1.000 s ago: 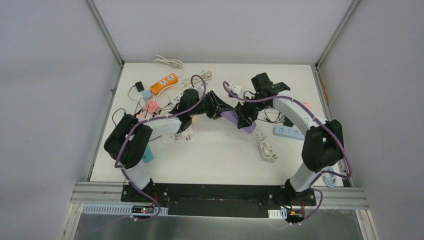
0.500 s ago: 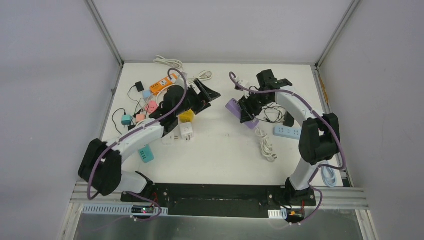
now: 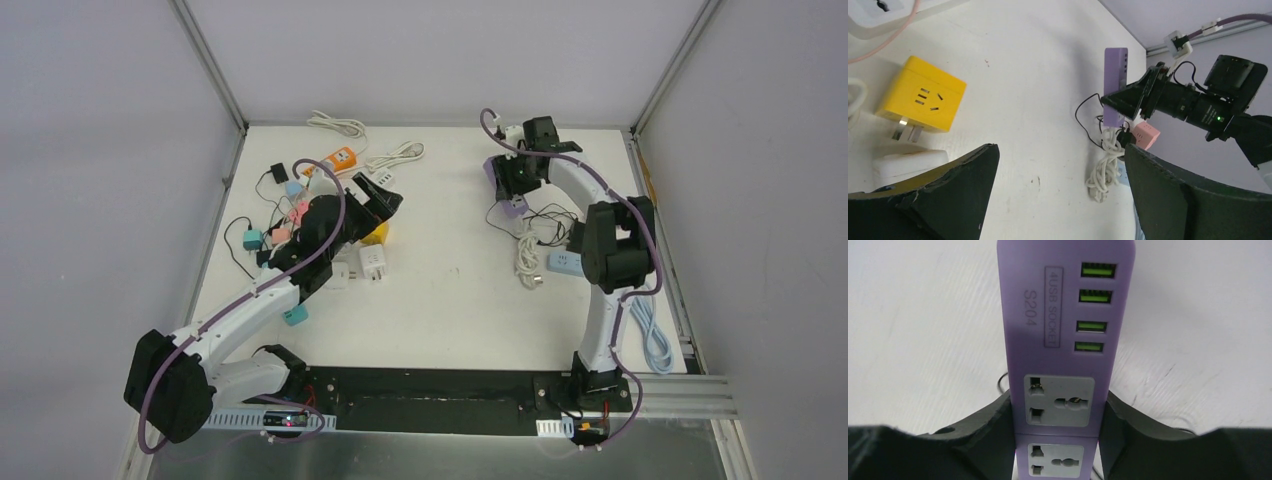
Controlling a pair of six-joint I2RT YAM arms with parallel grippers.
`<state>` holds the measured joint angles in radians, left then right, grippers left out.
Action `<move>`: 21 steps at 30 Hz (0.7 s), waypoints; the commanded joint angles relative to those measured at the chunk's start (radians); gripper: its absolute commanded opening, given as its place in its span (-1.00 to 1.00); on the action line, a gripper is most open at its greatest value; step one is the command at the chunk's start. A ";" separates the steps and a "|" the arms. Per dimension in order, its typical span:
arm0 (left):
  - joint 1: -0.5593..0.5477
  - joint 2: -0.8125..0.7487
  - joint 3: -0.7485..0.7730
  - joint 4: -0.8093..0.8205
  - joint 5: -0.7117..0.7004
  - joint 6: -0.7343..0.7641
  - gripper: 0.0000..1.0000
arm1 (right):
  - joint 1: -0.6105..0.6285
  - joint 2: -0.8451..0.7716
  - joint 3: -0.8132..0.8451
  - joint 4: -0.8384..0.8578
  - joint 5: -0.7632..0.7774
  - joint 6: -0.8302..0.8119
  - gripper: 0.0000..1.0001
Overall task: Pull the plug off the socket
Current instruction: Place the socket at the center of the board.
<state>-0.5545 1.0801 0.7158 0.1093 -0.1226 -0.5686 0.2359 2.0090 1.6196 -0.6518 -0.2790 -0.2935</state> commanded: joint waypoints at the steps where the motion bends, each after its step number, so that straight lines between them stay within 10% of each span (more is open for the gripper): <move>1: 0.008 -0.029 0.001 0.007 -0.043 0.020 0.98 | 0.000 0.069 0.122 0.165 0.182 0.154 -0.97; 9: 0.017 -0.031 0.115 -0.099 -0.021 -0.062 0.98 | -0.022 0.178 0.166 0.185 0.204 0.247 -0.53; 21: 0.026 0.095 0.665 -0.441 -0.018 -0.327 0.98 | -0.068 0.133 0.231 0.061 0.109 0.191 0.99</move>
<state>-0.5346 1.1294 1.1603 -0.1646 -0.1108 -0.7784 0.1833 2.2135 1.7924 -0.5488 -0.1238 -0.0757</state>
